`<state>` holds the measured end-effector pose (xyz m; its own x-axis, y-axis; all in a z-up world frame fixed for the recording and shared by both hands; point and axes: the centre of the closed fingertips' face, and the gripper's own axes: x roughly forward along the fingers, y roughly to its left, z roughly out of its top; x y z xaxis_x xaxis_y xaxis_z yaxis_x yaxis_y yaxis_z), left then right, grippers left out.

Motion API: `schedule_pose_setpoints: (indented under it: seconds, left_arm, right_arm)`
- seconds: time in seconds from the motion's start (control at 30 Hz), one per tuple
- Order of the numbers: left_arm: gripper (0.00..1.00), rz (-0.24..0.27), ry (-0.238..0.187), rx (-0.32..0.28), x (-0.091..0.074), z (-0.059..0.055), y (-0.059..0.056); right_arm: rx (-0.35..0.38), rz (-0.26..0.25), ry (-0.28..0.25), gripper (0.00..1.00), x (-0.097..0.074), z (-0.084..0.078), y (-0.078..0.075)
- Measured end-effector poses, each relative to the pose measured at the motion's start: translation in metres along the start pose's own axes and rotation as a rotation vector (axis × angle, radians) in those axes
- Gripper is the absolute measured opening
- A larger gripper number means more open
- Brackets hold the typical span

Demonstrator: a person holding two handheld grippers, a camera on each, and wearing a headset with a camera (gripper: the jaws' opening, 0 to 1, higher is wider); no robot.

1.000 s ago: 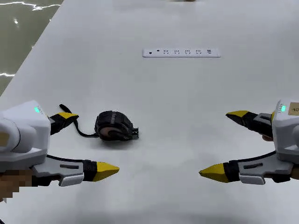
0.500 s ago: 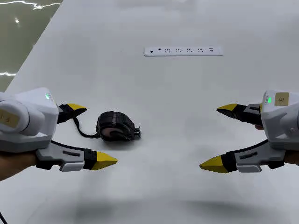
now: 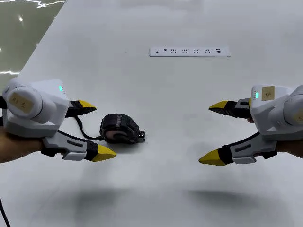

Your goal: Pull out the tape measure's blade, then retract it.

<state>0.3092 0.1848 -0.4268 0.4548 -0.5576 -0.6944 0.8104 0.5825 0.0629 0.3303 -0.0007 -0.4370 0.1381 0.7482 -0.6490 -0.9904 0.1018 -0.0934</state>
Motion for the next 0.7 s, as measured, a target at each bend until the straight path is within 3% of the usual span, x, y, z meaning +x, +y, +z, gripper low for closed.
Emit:
schedule_pose_setpoints:
  seconds: [0.7]
  left_arm:
    - [0.51,-0.081,0.107,0.100,0.020,-0.008,0.015]
  right_arm:
    - [-0.111,0.095,0.023,0.57,0.040,0.013,-0.005]
